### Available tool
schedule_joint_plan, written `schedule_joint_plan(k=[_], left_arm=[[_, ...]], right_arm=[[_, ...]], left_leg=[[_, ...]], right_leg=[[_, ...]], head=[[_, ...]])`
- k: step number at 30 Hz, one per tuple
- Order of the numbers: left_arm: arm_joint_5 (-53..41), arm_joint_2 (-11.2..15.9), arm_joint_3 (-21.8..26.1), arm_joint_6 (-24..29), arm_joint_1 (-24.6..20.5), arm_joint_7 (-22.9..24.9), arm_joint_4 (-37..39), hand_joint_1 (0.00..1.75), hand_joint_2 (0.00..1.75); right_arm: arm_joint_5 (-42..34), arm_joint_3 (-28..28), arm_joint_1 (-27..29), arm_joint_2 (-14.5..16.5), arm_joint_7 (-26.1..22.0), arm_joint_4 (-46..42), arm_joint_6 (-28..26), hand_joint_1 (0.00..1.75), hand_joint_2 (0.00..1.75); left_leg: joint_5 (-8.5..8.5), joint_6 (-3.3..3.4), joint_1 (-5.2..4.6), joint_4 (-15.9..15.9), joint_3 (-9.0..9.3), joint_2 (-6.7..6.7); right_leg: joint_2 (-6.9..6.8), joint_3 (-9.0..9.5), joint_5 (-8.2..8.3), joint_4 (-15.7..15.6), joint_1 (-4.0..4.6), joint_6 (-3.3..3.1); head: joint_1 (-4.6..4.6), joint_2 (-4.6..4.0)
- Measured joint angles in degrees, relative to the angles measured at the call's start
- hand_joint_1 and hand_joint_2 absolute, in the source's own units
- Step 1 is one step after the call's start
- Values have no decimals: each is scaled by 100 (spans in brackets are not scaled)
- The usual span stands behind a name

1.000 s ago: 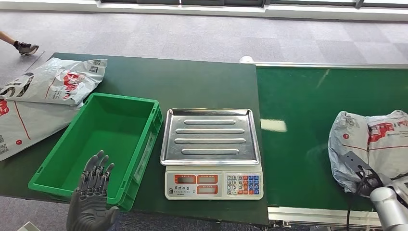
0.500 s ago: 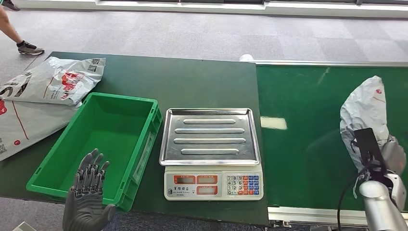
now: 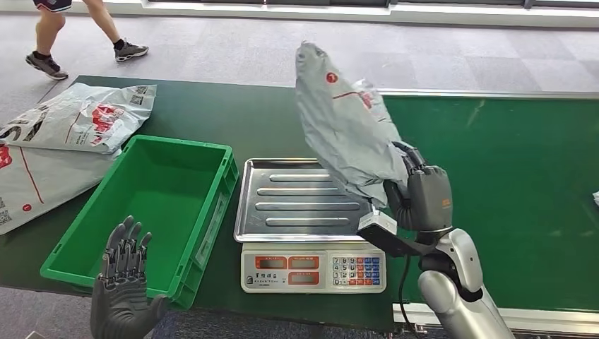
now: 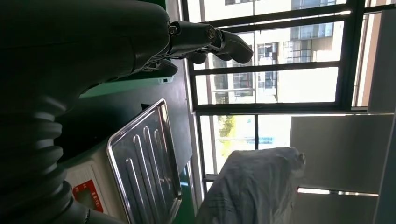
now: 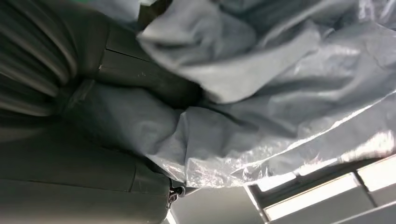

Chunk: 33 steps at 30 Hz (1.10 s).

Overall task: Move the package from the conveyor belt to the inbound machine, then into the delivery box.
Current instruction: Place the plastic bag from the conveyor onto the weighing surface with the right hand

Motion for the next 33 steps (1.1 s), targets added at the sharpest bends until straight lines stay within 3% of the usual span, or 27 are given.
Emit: schedule_joint_plan(k=[4, 10, 14, 21, 33], left_arm=[[-27, 14, -10, 6, 11, -26, 36, 0, 175], [-71, 43, -77, 49, 43, -34, 36, 0, 175], [-70, 58, -89, 74, 48, -34, 36, 0, 175], [-48, 61, -90, -82, -149, 195, 108, 0, 175], [-79, 63, -89, -136, -354, 231, 245, 0, 175]], right_arm=[[418, 505, -132, 48, 59, -102, 554, 175, 175], [892, 1390, -555, 251, 576, 39, 1280, 175, 175], [897, 1618, -747, 281, 686, 156, 1420, 3, 175], [688, 1717, -1099, 541, 1196, 646, 2291, 0, 175], [340, 1698, -1121, 697, 1008, 848, 2171, 0, 175]], left_leg=[[-1, 0, -1, 0, -6, 8], [2, -2, -1, 1, -6, 9], [4, -5, -1, 1, -7, 10], [9, -9, -1, 1, -6, 9], [10, -12, -1, 2, -8, 10]], right_leg=[[12, -5, 4, 0, -5, 0], [14, -9, 7, 0, 0, 1], [17, -9, 8, 0, 0, -1], [16, -10, 12, 0, 2, -4], [19, -15, 13, 0, 2, -5]], head=[[1, 0], [1, 0], [0, 0], [0, 0], [1, 0]])
